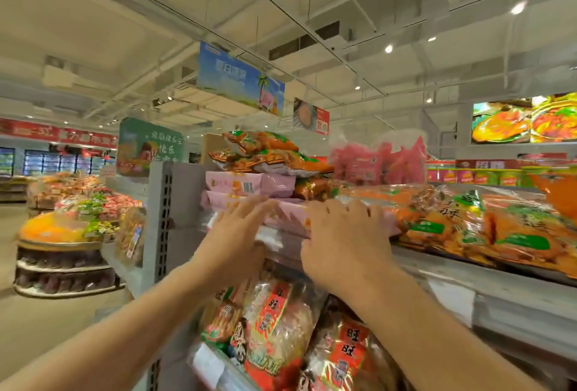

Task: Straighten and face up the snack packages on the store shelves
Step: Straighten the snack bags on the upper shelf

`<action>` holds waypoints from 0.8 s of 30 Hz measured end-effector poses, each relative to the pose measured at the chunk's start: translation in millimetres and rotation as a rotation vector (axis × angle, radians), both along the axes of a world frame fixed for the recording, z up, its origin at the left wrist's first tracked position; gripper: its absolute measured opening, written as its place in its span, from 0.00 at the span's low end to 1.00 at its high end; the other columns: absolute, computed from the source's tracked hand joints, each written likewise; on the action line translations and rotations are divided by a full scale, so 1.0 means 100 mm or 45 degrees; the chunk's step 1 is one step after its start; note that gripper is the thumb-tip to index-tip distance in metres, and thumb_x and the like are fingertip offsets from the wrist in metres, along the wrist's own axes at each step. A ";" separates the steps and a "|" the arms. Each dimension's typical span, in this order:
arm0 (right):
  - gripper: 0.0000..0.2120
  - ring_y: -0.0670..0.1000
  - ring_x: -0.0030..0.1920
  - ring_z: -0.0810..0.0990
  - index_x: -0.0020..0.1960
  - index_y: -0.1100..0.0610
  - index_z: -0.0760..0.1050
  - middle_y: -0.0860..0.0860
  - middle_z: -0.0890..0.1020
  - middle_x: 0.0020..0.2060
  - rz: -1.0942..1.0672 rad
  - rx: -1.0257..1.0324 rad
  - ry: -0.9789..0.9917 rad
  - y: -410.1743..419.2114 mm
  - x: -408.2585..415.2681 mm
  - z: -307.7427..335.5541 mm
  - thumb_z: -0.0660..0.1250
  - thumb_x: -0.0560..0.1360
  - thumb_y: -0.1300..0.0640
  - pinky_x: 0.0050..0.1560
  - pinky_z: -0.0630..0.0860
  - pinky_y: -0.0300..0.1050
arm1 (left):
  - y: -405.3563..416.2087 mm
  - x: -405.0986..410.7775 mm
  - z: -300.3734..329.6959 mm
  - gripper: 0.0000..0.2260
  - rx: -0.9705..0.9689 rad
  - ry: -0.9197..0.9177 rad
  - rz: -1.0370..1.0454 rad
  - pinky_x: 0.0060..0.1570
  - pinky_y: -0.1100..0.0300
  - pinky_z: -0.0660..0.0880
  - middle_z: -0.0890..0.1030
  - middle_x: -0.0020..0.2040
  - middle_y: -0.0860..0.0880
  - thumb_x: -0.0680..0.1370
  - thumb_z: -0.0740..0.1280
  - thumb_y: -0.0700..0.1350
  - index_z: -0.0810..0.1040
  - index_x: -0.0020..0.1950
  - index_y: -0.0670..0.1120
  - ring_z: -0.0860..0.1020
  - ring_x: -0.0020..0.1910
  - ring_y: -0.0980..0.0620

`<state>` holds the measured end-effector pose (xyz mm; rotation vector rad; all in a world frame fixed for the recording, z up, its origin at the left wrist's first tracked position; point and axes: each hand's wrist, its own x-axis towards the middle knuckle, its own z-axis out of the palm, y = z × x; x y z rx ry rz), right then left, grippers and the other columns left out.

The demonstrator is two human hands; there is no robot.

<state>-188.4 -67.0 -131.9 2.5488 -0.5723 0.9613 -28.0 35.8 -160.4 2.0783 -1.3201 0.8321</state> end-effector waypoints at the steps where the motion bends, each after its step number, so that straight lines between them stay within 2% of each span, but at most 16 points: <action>1: 0.19 0.58 0.58 0.72 0.63 0.50 0.69 0.50 0.76 0.58 -0.002 -0.035 -0.035 0.00 0.02 -0.03 0.60 0.74 0.45 0.55 0.64 0.56 | 0.00 0.13 0.12 0.31 -0.057 0.016 -0.005 0.70 0.47 0.59 0.65 0.75 0.50 0.72 0.63 0.39 0.65 0.75 0.52 0.61 0.74 0.47; 5: 0.18 0.55 0.55 0.73 0.63 0.46 0.68 0.46 0.78 0.57 -0.037 -0.033 -0.049 0.00 0.04 -0.02 0.59 0.74 0.44 0.54 0.65 0.53 | -0.07 0.62 0.62 0.23 -0.221 0.041 -0.056 0.68 0.47 0.64 0.69 0.72 0.47 0.76 0.63 0.45 0.68 0.72 0.50 0.65 0.70 0.45; 8: 0.10 0.54 0.49 0.73 0.49 0.46 0.65 0.46 0.78 0.50 -0.081 -0.064 -0.073 0.08 0.13 0.15 0.55 0.73 0.42 0.52 0.65 0.54 | -0.15 0.97 0.98 0.23 -0.309 0.013 -0.045 0.66 0.42 0.67 0.70 0.69 0.44 0.76 0.63 0.47 0.68 0.71 0.49 0.68 0.68 0.41; 10: 0.10 0.56 0.48 0.74 0.46 0.47 0.60 0.48 0.77 0.49 -0.115 -0.090 -0.066 0.16 0.34 0.32 0.56 0.72 0.42 0.48 0.64 0.53 | -0.23 1.20 1.18 0.23 -0.342 0.032 -0.016 0.68 0.42 0.66 0.68 0.71 0.44 0.77 0.64 0.50 0.67 0.72 0.50 0.67 0.69 0.41; 13: 0.14 0.58 0.51 0.77 0.52 0.51 0.66 0.52 0.77 0.51 -0.080 0.079 -0.119 0.14 0.82 0.57 0.59 0.73 0.43 0.43 0.68 0.50 | -0.35 1.51 1.37 0.29 -0.306 0.128 0.032 0.69 0.42 0.63 0.64 0.74 0.43 0.77 0.63 0.60 0.64 0.75 0.50 0.65 0.71 0.41; 15: 0.20 0.59 0.54 0.77 0.62 0.52 0.68 0.55 0.77 0.56 -0.036 0.262 -0.192 0.04 1.17 0.75 0.60 0.75 0.43 0.48 0.74 0.51 | -0.40 1.65 1.43 0.34 -0.266 0.170 0.051 0.69 0.41 0.63 0.65 0.74 0.41 0.76 0.61 0.66 0.61 0.76 0.49 0.64 0.72 0.39; 17: 0.26 0.60 0.60 0.75 0.70 0.52 0.65 0.57 0.75 0.62 -0.018 0.402 -0.272 -0.07 1.45 0.88 0.59 0.75 0.41 0.53 0.73 0.53 | -0.44 1.73 1.47 0.38 -0.215 0.144 0.123 0.67 0.41 0.63 0.68 0.71 0.39 0.73 0.62 0.68 0.62 0.75 0.47 0.65 0.70 0.38; 19: 0.27 0.59 0.60 0.75 0.69 0.52 0.66 0.57 0.76 0.63 -0.056 0.511 -0.309 -0.17 1.63 0.96 0.57 0.75 0.39 0.55 0.72 0.52 | -0.44 1.76 1.51 0.41 -0.116 0.132 0.171 0.65 0.42 0.66 0.73 0.66 0.40 0.66 0.62 0.71 0.68 0.70 0.44 0.68 0.67 0.37; 21: 0.24 0.57 0.55 0.77 0.62 0.52 0.73 0.54 0.79 0.58 -0.099 0.636 -0.337 -0.25 1.73 1.00 0.59 0.73 0.39 0.54 0.74 0.49 | -0.42 1.75 1.58 0.37 0.036 0.145 0.162 0.60 0.43 0.70 0.78 0.53 0.43 0.60 0.60 0.74 0.74 0.54 0.45 0.74 0.59 0.38; 22: 0.23 0.55 0.52 0.78 0.59 0.53 0.76 0.52 0.80 0.55 -0.099 0.700 -0.365 -0.27 1.75 1.01 0.60 0.72 0.39 0.51 0.75 0.47 | -0.41 1.75 1.61 0.34 0.098 0.133 0.161 0.58 0.44 0.72 0.78 0.47 0.45 0.59 0.61 0.74 0.73 0.47 0.46 0.75 0.54 0.40; 24: 0.19 0.50 0.44 0.78 0.51 0.53 0.79 0.49 0.82 0.47 -0.070 0.777 -0.432 -0.30 1.76 1.02 0.65 0.70 0.40 0.40 0.73 0.42 | -0.42 1.75 1.67 0.32 0.152 0.083 0.170 0.52 0.49 0.71 0.75 0.41 0.49 0.62 0.63 0.73 0.70 0.47 0.46 0.75 0.48 0.43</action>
